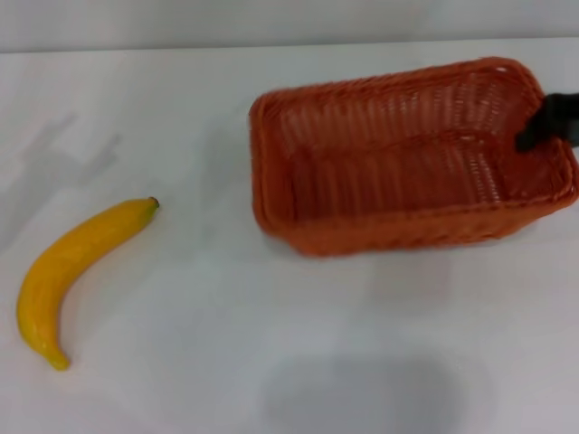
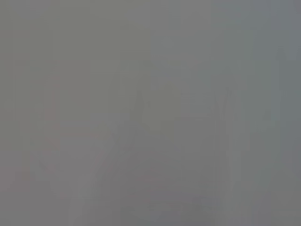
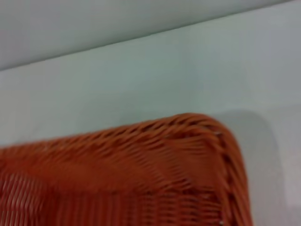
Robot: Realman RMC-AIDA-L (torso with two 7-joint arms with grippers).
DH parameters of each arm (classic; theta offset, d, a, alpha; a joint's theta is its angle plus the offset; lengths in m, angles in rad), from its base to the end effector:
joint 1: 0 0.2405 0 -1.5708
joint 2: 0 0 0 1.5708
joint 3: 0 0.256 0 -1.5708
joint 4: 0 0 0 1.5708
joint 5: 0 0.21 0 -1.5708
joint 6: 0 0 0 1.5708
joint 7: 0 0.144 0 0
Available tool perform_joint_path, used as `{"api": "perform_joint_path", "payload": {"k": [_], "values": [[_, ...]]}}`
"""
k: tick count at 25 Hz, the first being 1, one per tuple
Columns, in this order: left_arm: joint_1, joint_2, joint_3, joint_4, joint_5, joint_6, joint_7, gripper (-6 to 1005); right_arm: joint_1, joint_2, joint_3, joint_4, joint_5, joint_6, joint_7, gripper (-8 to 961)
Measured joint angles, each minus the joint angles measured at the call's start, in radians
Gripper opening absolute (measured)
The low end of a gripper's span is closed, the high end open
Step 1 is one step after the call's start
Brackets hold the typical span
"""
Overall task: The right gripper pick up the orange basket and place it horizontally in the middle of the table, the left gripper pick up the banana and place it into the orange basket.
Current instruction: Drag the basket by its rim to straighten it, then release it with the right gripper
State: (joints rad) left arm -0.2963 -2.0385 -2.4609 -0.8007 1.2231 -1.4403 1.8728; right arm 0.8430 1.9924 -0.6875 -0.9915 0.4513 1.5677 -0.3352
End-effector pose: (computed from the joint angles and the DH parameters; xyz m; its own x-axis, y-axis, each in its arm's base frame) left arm -0.2878 0.3273 0.1310 0.5256 -0.1173 0.8426 0.6537 -0.5782 -0.4882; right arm 0.2163 0.4161 0.0820 0.2107 -0.9362 -0.2815 -0.9423 -0.1178 -0.3134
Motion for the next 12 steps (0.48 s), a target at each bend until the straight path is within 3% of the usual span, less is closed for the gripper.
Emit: {"api": "perform_joint_path", "payload": {"k": [4, 12], "values": [[-0.018, 0.006, -0.002, -0.012, 0.028, 0.011, -0.010, 874, -0.057, 0.017, -0.056, -0.058, 0.026, 0.006, 0.055, 152], [-0.027, 0.009, -0.006, -0.014, 0.026, 0.018, -0.008, 875, -0.107, 0.017, -0.228, -0.114, 0.145, -0.020, 0.073, 148]]}}
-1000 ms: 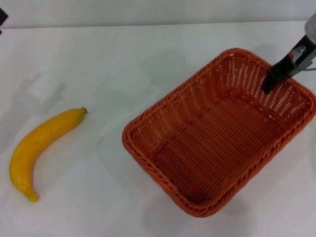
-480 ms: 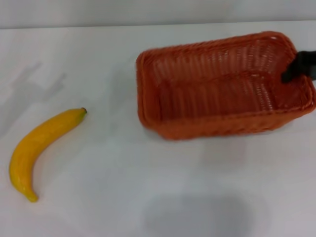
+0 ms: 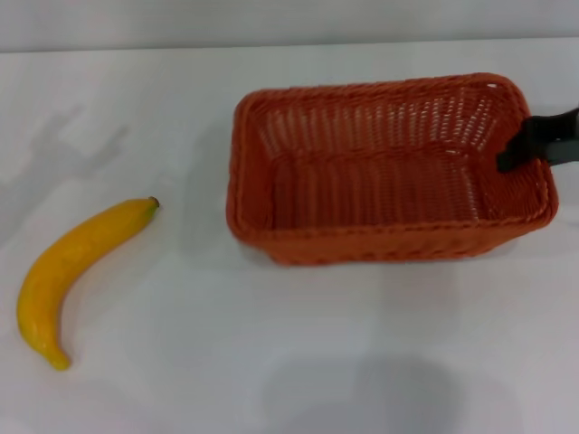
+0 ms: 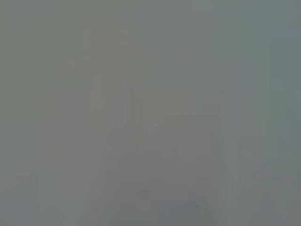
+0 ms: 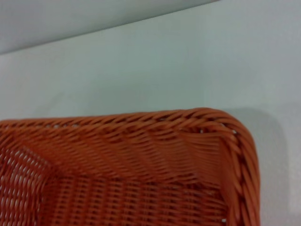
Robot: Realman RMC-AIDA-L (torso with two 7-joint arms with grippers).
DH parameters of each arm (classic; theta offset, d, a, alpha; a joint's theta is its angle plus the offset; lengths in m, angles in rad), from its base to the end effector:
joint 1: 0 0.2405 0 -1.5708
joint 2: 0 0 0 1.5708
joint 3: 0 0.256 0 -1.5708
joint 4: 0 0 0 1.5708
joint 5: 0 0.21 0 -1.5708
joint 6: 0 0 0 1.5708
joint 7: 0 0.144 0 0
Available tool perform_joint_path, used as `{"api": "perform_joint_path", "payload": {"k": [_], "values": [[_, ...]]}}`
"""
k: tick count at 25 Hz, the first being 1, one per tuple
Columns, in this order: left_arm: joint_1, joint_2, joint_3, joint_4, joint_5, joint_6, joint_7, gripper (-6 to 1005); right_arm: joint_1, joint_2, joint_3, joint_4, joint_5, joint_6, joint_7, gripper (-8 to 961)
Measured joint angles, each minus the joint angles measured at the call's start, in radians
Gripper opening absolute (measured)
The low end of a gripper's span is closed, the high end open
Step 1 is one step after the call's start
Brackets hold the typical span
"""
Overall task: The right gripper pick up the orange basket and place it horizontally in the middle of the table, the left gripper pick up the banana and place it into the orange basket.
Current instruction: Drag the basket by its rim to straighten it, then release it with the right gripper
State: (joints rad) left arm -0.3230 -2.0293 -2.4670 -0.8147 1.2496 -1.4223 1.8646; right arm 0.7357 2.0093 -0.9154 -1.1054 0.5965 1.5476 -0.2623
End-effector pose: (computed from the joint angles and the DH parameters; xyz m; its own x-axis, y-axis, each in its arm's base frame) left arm -0.2817 0.3367 0.1352 0.5490 -0.1199 0.8272 0.6347 -0.5841 -0.5059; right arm 0.2076 0.4011 0.0636 0.2593 -0.9328 -0.2502 -0.9322 -0.1740 -0.3173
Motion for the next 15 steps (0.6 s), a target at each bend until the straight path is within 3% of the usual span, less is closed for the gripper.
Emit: {"api": "perform_joint_path", "payload": {"k": [15], "values": [[0.000, -0.011, 0.004, -0.027, -0.005, 0.006, -0.019, 875, -0.013, -0.001, -0.027, 0.011, 0.054, 0.026, -0.065, 141]]}}
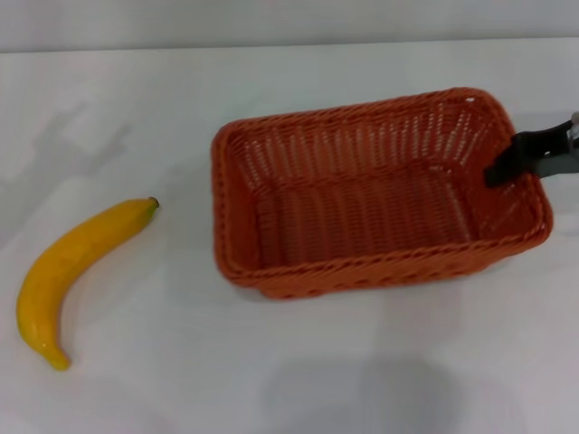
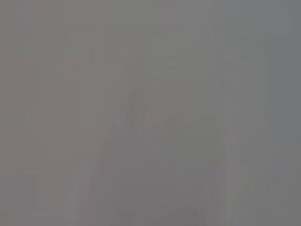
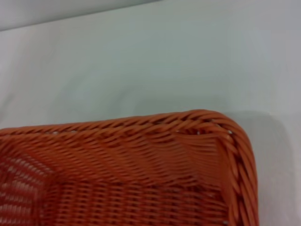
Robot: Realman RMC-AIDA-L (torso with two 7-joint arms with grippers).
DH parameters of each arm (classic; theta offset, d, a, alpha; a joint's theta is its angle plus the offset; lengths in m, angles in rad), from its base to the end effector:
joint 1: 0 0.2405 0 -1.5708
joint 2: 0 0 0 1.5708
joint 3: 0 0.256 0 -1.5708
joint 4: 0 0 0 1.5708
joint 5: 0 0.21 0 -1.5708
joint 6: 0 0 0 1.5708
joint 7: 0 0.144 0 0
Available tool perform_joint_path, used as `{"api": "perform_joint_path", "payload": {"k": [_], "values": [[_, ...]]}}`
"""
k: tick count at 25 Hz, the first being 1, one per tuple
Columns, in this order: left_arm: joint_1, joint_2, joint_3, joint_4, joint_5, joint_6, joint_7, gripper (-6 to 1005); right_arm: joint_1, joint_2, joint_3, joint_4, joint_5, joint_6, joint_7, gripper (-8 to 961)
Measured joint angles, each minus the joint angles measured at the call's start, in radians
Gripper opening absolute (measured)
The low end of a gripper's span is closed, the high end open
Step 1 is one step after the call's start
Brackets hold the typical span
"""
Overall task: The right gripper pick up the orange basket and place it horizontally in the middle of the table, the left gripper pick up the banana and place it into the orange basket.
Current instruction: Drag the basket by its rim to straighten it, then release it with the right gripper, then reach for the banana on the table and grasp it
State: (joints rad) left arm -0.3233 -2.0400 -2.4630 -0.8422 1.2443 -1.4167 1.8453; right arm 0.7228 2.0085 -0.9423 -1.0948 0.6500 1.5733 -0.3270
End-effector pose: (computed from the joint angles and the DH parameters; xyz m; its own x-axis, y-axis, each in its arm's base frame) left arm -0.2761 0.3379 0.1361 0.5396 -0.1264 0.8324 0.6347 -0.5885 -0.5008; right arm 0.2055 0.3939 0.0555 0.3114 -0.9300 -0.1954 -0.9253 -0.2498 -0.2855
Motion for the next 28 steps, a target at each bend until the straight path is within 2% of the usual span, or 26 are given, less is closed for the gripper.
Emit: {"api": "perform_joint_path", "payload": {"k": [4, 12, 19, 23, 28], "values": [[0.000, -0.009, 0.001, 0.000, 0.001, 0.000, -0.001, 875, 0.004, -0.009, 0.020, 0.035, 0.069, 0.035, -0.039, 136], [0.009, -0.015, 0.005, 0.000, 0.000, -0.015, -0.028, 875, -0.021, -0.030, 0.092, 0.034, 0.090, 0.067, -0.071, 307], [0.019, -0.023, -0.001, -0.010, -0.004, -0.023, -0.041, 874, -0.040, -0.036, 0.097, 0.031, 0.092, 0.074, -0.079, 564], [0.020, -0.023, -0.002, -0.006, -0.005, -0.018, -0.044, 874, -0.051, -0.059, 0.119, 0.027, 0.105, 0.091, -0.090, 642], [0.019, -0.016, -0.001, -0.013, 0.001, -0.017, -0.113, 874, -0.062, -0.083, 0.225, -0.017, 0.139, 0.125, -0.149, 740]]}}
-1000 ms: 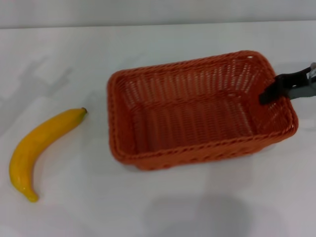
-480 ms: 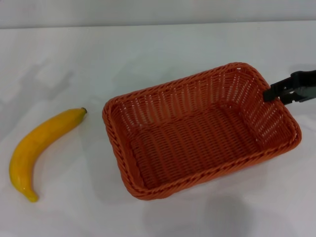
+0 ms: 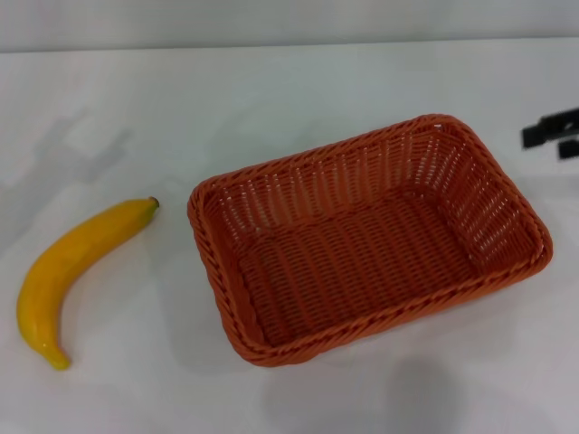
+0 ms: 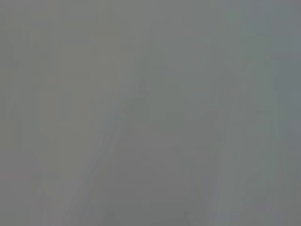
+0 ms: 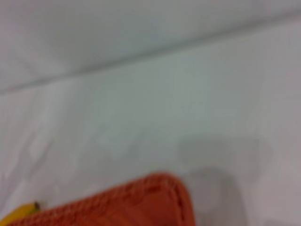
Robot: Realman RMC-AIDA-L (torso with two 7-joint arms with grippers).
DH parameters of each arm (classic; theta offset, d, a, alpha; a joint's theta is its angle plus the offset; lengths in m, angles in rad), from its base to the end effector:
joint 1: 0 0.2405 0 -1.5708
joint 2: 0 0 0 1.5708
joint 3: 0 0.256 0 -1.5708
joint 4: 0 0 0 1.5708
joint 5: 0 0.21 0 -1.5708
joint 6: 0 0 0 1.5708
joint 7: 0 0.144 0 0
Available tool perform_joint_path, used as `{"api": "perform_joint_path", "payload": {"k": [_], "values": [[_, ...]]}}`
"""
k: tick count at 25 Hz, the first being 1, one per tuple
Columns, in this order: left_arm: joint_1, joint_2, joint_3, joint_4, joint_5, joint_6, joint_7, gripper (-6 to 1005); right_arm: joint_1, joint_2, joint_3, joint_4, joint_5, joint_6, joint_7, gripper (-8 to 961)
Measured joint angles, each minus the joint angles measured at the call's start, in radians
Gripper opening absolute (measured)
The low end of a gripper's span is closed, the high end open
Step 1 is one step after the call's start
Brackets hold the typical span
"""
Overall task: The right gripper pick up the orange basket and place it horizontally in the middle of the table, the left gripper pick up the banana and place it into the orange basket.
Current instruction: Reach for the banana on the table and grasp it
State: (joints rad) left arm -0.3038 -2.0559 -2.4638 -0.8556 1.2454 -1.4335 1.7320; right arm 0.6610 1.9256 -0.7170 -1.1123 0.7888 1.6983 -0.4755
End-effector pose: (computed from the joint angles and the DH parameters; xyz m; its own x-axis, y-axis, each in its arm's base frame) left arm -0.2773 0.3309 0.1321 0.4584 -0.0571 0.8869 0.6924 -0.6027 -0.3967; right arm 0.2289 0.3808 0.1183 0.3097 -0.8924 -0.3282 -0.9494 -0.2709 -0.1591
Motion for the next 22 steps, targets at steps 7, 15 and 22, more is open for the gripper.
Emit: {"api": "perform_joint_path", "payload": {"k": [7, 15, 22], "values": [[0.000, 0.025, -0.002, -0.208, 0.188, -0.004, -0.349, 875, -0.042, -0.018, 0.167, -0.062, 0.091, -0.019, -0.259, 755], [-0.118, 0.081, 0.003, -0.571, 0.717, -0.165, -0.896, 874, -0.167, -0.012, 0.275, -0.055, 0.267, -0.154, -0.534, 753], [-0.336, 0.160, -0.003, -0.584, 1.099, -0.477, -1.057, 875, -0.242, -0.020, 0.289, -0.053, 0.360, -0.234, -0.631, 751]]}}
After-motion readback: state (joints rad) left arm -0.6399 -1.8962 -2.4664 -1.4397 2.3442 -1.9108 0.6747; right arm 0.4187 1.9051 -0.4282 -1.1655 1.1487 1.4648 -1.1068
